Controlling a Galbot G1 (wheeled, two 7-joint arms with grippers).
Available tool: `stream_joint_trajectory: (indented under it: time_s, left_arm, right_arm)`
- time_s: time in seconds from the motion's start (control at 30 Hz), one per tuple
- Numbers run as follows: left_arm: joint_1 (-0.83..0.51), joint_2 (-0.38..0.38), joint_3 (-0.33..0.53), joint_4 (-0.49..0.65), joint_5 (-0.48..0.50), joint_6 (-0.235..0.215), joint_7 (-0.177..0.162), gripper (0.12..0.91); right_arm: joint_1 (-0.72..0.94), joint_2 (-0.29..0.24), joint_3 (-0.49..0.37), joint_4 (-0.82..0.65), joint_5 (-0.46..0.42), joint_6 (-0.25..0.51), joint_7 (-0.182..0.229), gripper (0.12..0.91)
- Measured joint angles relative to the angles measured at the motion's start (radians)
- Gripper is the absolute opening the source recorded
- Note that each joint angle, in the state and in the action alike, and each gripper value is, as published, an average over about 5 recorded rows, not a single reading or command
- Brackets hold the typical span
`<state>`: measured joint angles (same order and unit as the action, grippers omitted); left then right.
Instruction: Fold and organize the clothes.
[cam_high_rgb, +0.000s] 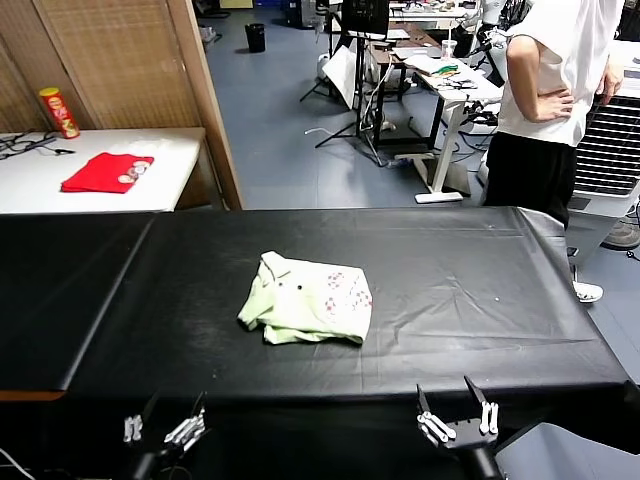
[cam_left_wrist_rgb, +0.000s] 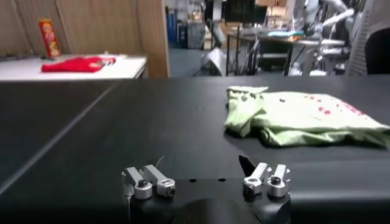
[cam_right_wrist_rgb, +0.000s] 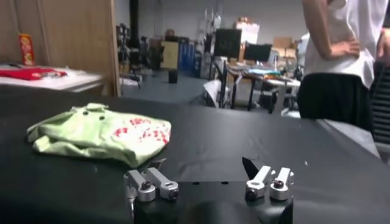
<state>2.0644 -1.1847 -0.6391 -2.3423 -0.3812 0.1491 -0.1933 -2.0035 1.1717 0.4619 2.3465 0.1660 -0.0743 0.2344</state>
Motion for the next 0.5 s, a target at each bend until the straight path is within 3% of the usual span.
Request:
stream_joint_trajectory:
  time_s: [0.5]
  left_arm:
    - [0.001,0.001,-0.034,-0.01,-0.025,0.003,0.01,0.798]
  right_arm:
    - [-0.011,0.002,-0.009,0.009,0.001,-0.006,0.001,0.798]
